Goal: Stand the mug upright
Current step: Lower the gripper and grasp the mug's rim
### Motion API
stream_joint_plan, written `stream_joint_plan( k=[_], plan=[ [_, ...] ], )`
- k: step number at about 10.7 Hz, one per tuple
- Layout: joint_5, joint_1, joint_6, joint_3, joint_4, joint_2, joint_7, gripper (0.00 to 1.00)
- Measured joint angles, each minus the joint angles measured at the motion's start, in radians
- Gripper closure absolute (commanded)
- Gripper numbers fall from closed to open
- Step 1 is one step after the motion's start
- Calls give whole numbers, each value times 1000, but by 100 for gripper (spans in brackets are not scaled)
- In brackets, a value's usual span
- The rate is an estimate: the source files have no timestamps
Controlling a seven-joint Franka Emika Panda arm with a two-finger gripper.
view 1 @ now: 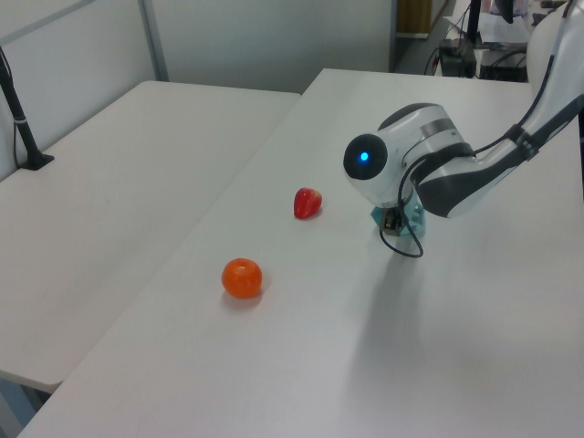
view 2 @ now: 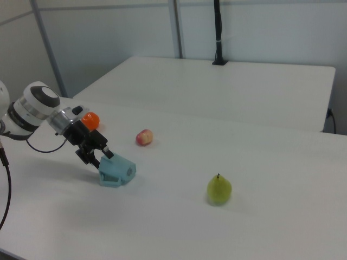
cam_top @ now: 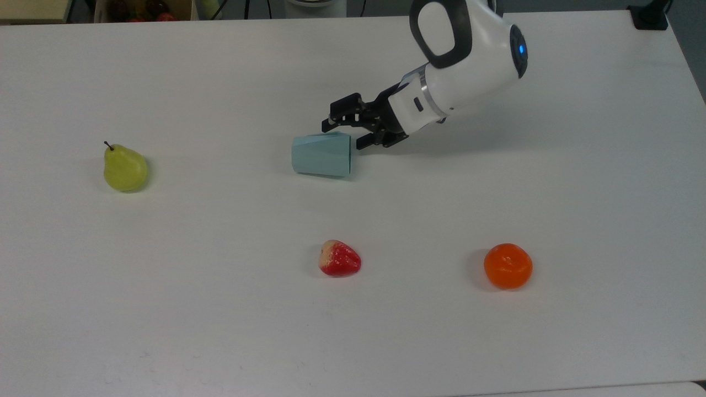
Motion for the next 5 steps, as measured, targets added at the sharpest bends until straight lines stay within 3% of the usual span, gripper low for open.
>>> stream_joint_plan(
  k=[2,5],
  plan=[
    [0,-23,0,-4,1,9,2,33],
    [0,-45,0,-5,1,9,2,70]
  ],
)
